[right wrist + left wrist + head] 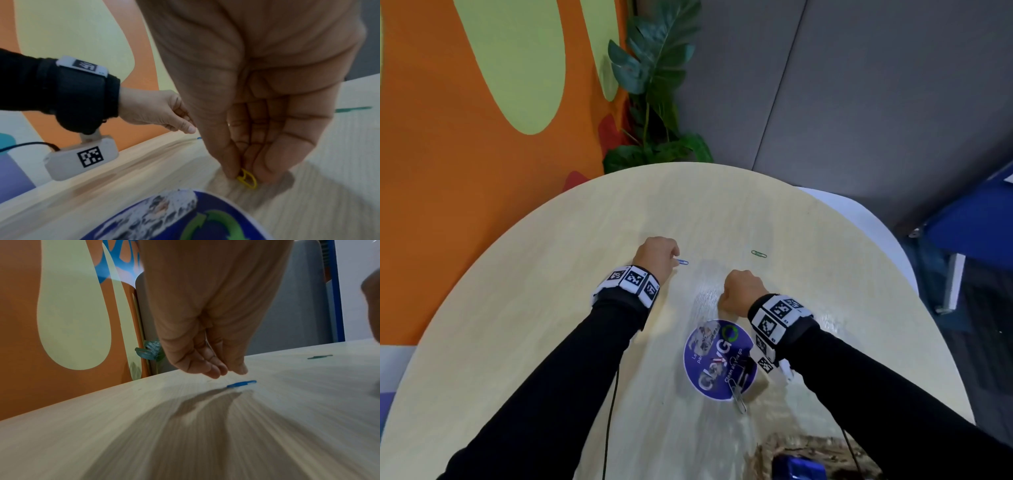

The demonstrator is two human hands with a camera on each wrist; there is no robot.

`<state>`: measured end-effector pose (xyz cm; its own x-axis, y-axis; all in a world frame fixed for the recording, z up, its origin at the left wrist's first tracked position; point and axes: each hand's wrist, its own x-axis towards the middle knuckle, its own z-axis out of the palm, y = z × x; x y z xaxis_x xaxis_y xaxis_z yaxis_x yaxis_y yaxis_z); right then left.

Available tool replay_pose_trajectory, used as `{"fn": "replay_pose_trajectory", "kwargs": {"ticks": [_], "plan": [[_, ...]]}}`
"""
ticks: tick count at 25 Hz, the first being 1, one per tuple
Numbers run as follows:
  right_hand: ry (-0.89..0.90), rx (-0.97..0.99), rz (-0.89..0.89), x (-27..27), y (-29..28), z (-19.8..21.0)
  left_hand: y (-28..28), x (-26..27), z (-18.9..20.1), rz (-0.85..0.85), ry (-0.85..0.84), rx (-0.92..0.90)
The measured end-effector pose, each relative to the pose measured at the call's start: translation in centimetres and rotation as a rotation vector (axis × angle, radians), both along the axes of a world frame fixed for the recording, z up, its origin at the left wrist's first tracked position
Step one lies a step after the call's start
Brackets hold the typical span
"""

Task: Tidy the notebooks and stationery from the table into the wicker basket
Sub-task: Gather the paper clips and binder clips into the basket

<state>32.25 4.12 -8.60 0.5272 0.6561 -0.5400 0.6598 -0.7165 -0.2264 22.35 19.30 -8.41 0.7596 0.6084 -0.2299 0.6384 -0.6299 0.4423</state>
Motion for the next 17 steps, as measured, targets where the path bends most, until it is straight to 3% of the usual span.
{"fn": "replay_pose_trajectory", "kwargs": {"ticks": [6, 12, 15, 17], "plan": [[0.020, 0.214, 0.008, 0.1, -3.9, 7.0, 0.0, 1.7, -0.7, -0.047, 0.078, -0.027], [0.026, 0.438, -0.132, -3.2, -14.7, 15.5, -0.6, 2.1, -1.1, -0.117, 0.151, 0.091], [0.148, 0.438, -0.126, -6.5, -20.8, 16.2, -1.3, 1.3, -0.7, -0.073, 0.102, 0.140], [0.196, 0.345, -0.030, -9.0, -24.1, 14.8, -2.0, 0.3, 0.6, -0.004, -0.030, 0.131]]}}
